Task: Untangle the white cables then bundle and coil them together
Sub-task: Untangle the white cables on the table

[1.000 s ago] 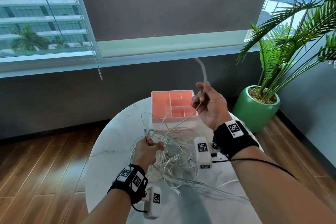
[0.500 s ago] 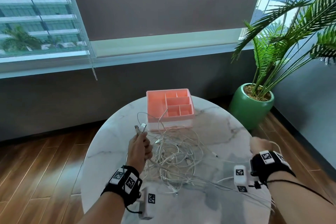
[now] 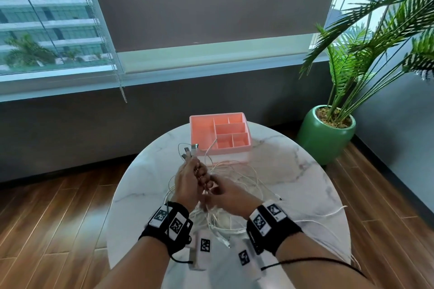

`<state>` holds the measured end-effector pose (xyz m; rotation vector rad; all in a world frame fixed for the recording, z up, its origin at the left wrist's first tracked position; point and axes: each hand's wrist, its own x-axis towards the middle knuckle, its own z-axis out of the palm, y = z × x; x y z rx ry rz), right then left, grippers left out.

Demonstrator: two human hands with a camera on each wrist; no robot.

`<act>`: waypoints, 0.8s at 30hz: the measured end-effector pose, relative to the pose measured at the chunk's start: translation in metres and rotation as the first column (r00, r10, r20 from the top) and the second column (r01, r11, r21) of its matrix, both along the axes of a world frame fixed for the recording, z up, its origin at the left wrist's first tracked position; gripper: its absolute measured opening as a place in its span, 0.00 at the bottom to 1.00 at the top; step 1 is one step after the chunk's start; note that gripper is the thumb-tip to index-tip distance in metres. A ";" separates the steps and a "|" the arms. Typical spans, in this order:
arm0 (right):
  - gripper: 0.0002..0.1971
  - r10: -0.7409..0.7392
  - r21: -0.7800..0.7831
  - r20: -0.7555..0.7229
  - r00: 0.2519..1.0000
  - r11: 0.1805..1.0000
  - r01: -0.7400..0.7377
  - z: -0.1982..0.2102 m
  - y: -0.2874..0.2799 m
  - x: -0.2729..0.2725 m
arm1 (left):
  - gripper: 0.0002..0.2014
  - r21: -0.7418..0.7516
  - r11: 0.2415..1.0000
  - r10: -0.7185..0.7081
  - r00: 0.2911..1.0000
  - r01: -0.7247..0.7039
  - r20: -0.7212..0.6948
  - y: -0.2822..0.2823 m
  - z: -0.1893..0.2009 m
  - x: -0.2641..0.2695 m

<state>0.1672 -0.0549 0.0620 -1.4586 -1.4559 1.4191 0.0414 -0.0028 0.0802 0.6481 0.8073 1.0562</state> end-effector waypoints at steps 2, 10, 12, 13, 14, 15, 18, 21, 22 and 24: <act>0.10 -0.008 -0.028 0.032 0.999 1.000 0.009 -0.007 0.002 -0.008 | 0.19 -0.011 0.999 0.033 0.999 -0.033 0.035 0.000 0.001 -0.004; 0.13 0.113 -0.023 0.183 0.977 0.994 -0.110 -0.019 -0.013 0.035 | 0.18 -0.021 0.991 0.131 0.990 -0.130 0.061 0.003 -0.011 -0.024; 0.15 0.104 -0.009 0.244 0.964 0.994 -0.105 -0.023 -0.020 0.048 | 0.18 -0.017 0.989 0.148 0.986 -0.147 0.074 0.005 -0.009 -0.024; 0.16 0.099 0.009 0.297 0.950 0.994 -0.106 -0.028 -0.024 0.056 | 0.17 -0.015 0.987 0.159 0.985 -0.159 0.071 0.007 -0.008 -0.024; 0.17 0.095 0.033 0.351 0.932 0.993 -0.114 -0.032 -0.028 0.063 | 0.17 -0.010 0.986 0.169 0.984 -0.169 0.058 0.008 -0.008 -0.024; 0.18 0.088 0.054 0.403 0.911 0.991 -0.120 -0.040 -0.033 0.071 | 0.17 -0.006 0.984 0.177 0.983 -0.177 0.039 0.009 -0.009 -0.023; 0.23 0.088 0.045 0.512 0.854 0.991 -0.129 -0.060 -0.049 0.094 | 0.15 -0.010 0.977 0.211 0.977 -0.211 -0.015 0.010 -0.015 -0.021; 0.26 0.062 -0.033 0.607 0.792 0.998 -0.052 -0.077 -0.067 0.121 | 0.15 -0.011 0.971 0.238 0.969 -0.239 -0.061 0.013 -0.018 -0.020; 0.27 0.051 -0.053 0.627 0.777 0.998 -0.023 -0.082 -0.074 0.131 | 0.15 -0.011 0.969 0.245 0.967 -0.246 -0.071 0.014 -0.019 -0.022; 0.27 0.027 -0.080 0.653 0.757 0.996 0.034 -0.087 -0.088 0.149 | 0.17 -0.031 0.967 0.249 0.966 -0.252 -0.076 0.016 -0.021 -0.024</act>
